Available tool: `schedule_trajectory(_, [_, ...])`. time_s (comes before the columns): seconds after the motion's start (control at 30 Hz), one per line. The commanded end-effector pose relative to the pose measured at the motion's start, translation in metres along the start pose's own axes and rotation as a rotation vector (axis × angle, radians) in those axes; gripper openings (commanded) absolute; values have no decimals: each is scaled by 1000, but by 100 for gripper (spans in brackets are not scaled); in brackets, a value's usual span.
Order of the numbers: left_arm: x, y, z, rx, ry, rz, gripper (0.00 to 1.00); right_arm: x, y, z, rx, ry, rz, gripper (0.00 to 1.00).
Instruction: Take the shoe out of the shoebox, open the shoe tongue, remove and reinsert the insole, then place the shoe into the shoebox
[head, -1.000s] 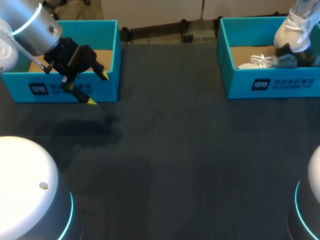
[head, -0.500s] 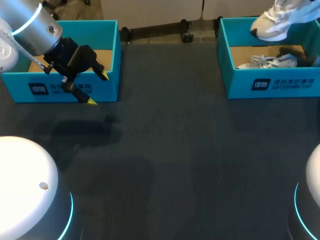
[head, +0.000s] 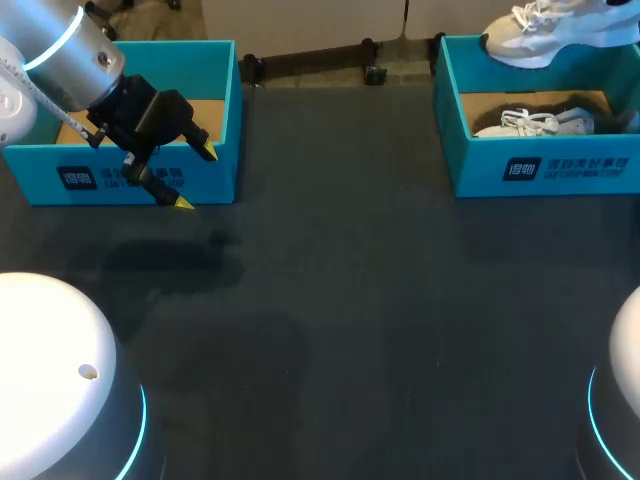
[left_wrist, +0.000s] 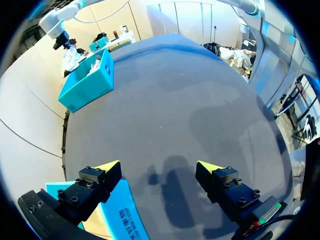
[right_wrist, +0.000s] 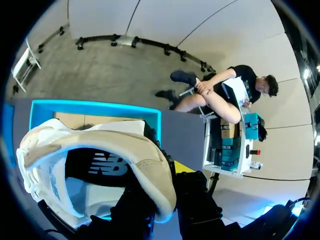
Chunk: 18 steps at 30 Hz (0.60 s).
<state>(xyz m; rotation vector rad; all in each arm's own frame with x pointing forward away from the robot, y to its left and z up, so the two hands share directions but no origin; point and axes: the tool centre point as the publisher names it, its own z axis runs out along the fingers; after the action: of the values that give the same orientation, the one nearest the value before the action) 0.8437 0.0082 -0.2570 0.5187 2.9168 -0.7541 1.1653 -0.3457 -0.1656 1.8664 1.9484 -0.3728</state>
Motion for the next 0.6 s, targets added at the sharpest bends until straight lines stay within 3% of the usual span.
schedule_trajectory(0.03, [2,0,0,-3,-1,1,100,-2,6,-1,16,4,0,0])
schedule_trajectory(0.37, [2,0,0,-3,-1,1,100,-2,6,-1,16,4,0,0])
schedule_trajectory(0.6, [2,0,0,-3,-1,1,100,13,-8,12,38,57,94,0])
